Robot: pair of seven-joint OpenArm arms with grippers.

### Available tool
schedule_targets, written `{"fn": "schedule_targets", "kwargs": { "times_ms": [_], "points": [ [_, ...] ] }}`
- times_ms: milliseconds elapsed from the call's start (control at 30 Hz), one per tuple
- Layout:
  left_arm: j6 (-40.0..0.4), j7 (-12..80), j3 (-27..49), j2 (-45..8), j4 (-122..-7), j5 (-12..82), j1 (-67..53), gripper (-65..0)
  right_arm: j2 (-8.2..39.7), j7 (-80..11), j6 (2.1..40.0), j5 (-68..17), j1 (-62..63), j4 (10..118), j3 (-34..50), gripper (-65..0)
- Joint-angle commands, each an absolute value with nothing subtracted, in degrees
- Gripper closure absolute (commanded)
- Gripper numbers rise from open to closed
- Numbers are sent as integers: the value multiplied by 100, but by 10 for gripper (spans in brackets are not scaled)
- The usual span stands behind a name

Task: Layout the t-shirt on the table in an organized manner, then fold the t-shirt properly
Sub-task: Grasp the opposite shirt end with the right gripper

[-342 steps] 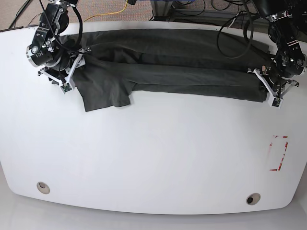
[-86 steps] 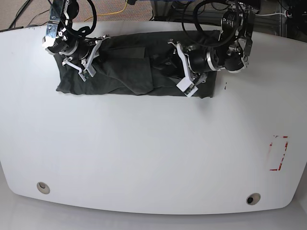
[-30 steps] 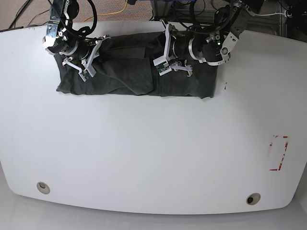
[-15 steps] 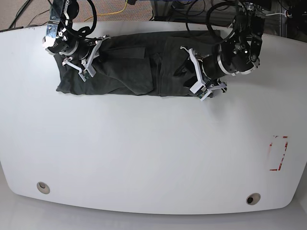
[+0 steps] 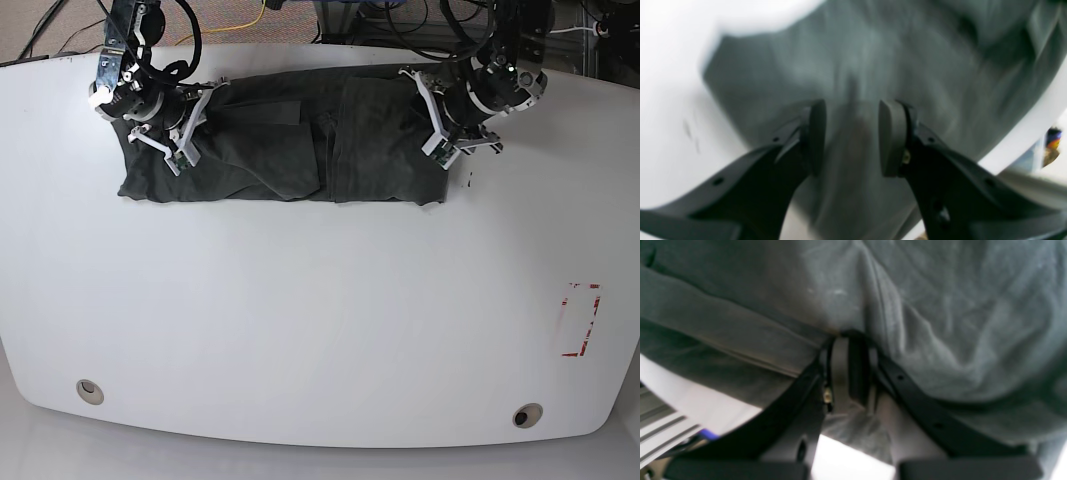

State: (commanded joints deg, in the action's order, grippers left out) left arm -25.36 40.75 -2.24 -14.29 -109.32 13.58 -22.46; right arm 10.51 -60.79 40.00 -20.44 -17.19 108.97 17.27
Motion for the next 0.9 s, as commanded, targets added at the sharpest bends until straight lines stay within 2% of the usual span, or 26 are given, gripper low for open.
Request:
{"fn": "schedule_targets", "kwargs": {
  "times_ms": [233,300,433,533,567,633,667,700,900],
  "points": [
    [-2536,3662,-31,-1578,-9991,1385,-2070,-237,936,-6079,4000,-2563,-1657,11442,1727,-78],
    [-2536,3635,-31,-1578,-9859,1393,-1974,-237,980,-6088,4000,-2905,-1613,11530,1736,-105],
    [-2536,3635,-31,-1578,-9745,1393,-1903,-237,1253,-6325,4000,-3662,-1499,11538,1886,-246],
    [-2536,3635,-31,-1578,-9736,1393,-1903,-237,1262,-6527,4000,-4084,-1402,11521,2431,-369],
    [-2536,3635,-22,-1587,-9736,1393,-1903,-237,1209,-6633,4000,-4233,-1376,11521,2809,-449],
    [-2545,3635,-13,-1587,-9736,1393,-1903,-237,1174,-6765,4000,-4400,-1341,11512,3284,-542],
    [-2545,3635,-4,-1622,-9736,1393,-1903,-237,1174,-6862,4000,-4479,-1323,11451,3591,-620],
    [-2545,3635,-4,-1675,-9736,1393,-1903,-237,1191,-6941,4000,-4541,-1279,11363,3802,-650],
    [-2545,3626,-4,-1754,-9727,1393,-1895,-237,1560,-7723,4000,-4646,-734,10229,4620,-650]
  ]
}}
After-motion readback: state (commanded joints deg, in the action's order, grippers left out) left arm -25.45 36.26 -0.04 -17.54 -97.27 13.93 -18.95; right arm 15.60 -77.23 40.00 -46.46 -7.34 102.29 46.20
